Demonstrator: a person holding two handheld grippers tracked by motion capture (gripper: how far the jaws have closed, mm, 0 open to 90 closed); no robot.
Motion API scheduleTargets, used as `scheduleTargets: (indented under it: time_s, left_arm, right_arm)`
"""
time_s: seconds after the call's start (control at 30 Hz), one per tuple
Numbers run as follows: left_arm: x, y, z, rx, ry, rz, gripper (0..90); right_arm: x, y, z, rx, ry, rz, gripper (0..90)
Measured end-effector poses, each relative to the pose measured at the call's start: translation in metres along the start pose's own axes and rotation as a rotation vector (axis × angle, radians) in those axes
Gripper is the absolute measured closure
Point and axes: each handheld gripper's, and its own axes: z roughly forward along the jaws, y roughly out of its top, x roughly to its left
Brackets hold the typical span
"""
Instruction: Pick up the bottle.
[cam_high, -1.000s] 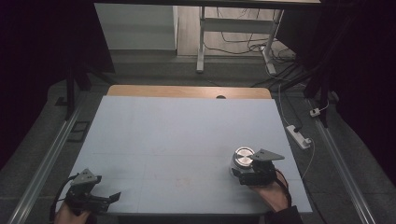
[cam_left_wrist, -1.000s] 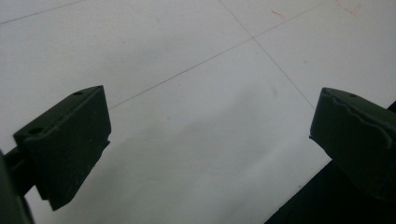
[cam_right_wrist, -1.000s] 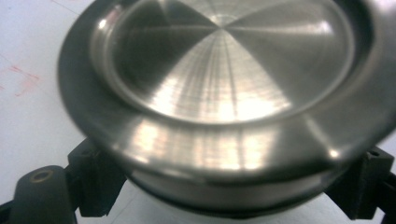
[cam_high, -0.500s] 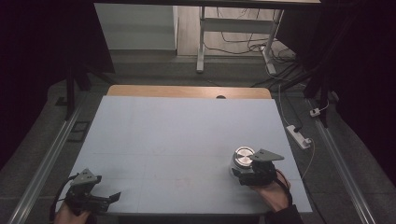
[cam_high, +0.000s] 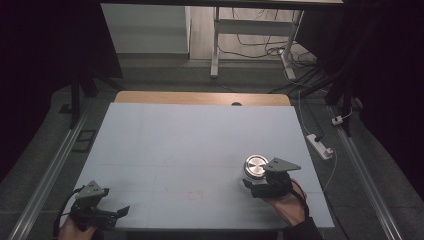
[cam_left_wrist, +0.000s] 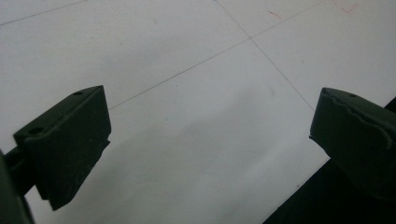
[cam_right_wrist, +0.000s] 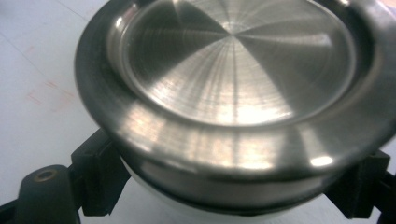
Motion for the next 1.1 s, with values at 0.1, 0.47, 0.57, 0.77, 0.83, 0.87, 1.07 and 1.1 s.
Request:
scheduleTargets:
  time_s: [0.1,0.47,0.57,0.77,0.83,0.87,1.07,1.1]
  left_arm:
    - [0.0,0.0,0.0,-0.001,0.0,-0.001,0.0]
    - [0.0,0.0,0.0,0.0,-0.001,-0.002,0.0]
    - [0.0,0.0,0.0,-0.001,-0.002,-0.001,0.0]
    - [0.0,0.0,0.0,-0.002,-0.002,0.0,0.0]
    - [0.0,0.0,0.0,-0.002,-0.003,0.0,0.0]
    - [0.0,0.0,0.0,-0.003,-0.002,0.0,0.0]
    - [0.0,0.0,0.0,-0.003,-0.003,0.0,0.0]
    - [0.0,0.0,0.0,-0.003,-0.003,-0.001,0.0]
  right_arm:
    - [0.004,0.004,0.001,-0.012,0.013,-0.004,15.1]
    - [0.016,0.018,0.012,-0.02,0.064,-0.034,15.1]
    - [0.019,0.023,0.016,-0.026,0.079,-0.039,15.1]
    - [0.025,0.03,0.022,-0.027,0.099,-0.053,15.1]
    - [0.028,0.034,0.026,-0.027,0.108,-0.06,15.1]
    - [0.029,0.035,0.028,-0.028,0.109,-0.065,15.1]
    - [0.033,0.042,0.036,-0.024,0.132,-0.072,15.1]
    - [0.034,0.043,0.037,-0.023,0.135,-0.072,15.1]
